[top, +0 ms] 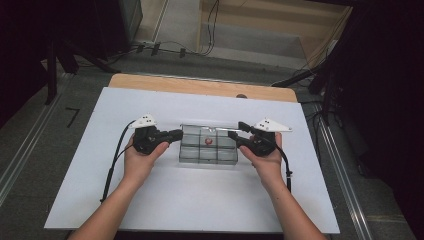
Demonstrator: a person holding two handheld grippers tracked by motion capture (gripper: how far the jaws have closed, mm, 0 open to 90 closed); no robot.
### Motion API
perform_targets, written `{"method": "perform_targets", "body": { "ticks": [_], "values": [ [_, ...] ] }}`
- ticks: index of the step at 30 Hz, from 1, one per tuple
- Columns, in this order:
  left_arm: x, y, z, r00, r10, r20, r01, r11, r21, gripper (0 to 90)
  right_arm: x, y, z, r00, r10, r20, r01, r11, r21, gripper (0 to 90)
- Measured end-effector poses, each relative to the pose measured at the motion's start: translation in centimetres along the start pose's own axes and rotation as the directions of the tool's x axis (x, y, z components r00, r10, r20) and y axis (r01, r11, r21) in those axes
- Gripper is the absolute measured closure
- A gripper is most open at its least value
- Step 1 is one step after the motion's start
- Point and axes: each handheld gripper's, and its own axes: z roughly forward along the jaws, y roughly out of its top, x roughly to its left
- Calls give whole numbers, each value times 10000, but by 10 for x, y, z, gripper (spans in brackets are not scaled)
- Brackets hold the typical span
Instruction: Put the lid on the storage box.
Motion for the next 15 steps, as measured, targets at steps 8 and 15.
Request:
{"method": "perform_targets", "body": {
  "ticks": [8,15],
  "values": [
    [-6,3,2,9996,-112,255,115,9998,-141,884,8,-6,-2,9992,-380,79,379,9992,88,384],
    [-9,5,4,9994,-17,344,20,10000,-71,883,9,-8,-5,9991,-407,126,408,9992,-29,349]
  ]
}}
